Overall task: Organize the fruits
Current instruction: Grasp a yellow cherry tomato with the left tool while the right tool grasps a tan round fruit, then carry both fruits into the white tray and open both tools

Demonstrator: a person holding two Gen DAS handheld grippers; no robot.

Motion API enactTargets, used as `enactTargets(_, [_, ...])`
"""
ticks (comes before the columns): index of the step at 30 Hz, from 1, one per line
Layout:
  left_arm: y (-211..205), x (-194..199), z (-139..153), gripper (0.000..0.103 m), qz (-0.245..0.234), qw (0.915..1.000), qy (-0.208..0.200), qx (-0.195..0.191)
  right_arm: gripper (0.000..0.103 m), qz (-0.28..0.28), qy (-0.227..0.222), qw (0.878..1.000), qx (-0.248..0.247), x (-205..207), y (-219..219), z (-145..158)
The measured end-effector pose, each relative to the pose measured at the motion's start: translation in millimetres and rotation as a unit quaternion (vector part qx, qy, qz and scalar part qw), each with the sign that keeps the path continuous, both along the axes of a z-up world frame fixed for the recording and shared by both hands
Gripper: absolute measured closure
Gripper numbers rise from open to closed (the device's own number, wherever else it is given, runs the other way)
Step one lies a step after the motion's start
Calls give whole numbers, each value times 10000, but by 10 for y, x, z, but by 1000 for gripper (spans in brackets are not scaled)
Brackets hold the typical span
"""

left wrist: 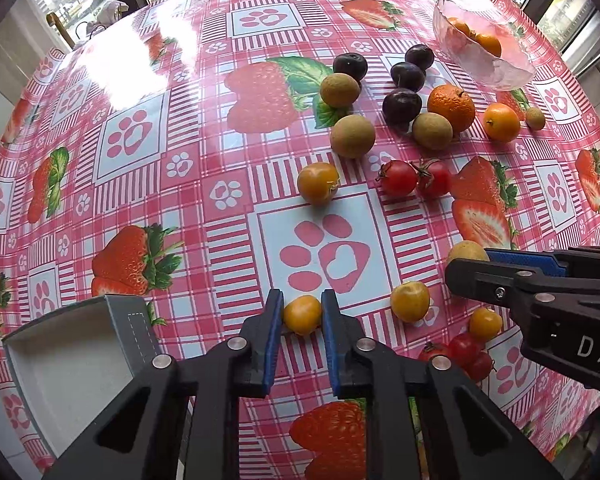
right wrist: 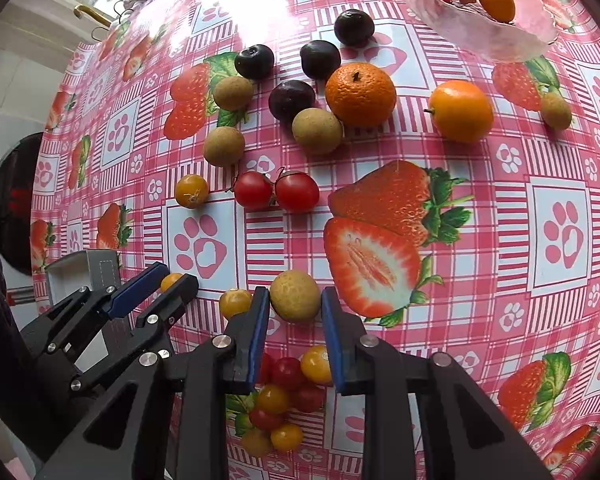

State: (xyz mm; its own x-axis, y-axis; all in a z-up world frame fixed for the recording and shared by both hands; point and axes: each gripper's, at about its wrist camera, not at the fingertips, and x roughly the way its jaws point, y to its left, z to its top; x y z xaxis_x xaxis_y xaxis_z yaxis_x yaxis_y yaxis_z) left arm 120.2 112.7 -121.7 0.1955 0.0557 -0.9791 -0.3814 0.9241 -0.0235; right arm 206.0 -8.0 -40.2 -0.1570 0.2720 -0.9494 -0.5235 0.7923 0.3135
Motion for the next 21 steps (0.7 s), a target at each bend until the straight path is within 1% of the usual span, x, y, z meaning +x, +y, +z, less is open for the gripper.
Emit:
enactTargets(6, [45, -87, 86, 83, 190, 9991, -158, -358, 74, -60, -45, 9999, 132, 4, -159, 120])
enactTargets(14, [46, -354, 378, 83, 269, 9978, -406, -448, 74, -97, -33, 9996, 271, -101, -298, 288])
enactTargets(21, [45, -679, 657, 83, 364, 9966, -608, -428, 74, -38, 15, 9994, 347, -325, -410, 425])
